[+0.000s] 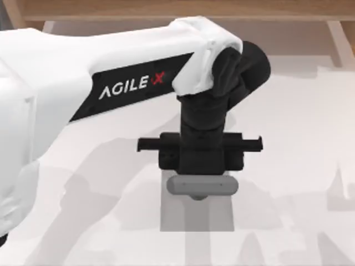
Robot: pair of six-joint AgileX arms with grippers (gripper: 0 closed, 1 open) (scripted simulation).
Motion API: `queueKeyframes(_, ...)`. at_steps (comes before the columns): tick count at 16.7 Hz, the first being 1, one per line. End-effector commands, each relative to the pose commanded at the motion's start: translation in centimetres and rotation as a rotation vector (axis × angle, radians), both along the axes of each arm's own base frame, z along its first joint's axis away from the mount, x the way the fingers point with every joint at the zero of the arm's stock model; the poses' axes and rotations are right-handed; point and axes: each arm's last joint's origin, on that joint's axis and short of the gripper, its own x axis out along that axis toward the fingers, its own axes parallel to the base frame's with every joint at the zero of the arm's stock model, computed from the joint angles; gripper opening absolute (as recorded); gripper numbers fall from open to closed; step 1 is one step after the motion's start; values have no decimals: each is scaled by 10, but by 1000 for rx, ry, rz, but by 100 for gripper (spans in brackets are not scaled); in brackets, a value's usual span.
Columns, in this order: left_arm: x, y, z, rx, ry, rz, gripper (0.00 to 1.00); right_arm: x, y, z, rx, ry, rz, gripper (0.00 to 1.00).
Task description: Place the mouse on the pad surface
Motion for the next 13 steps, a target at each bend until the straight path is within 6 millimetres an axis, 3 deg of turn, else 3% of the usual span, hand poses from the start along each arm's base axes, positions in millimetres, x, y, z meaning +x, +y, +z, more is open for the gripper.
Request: queueKeyframes(13, -9, 4, -34, 16, 116, -19, 0, 0, 0, 0, 0, 0, 0, 100)
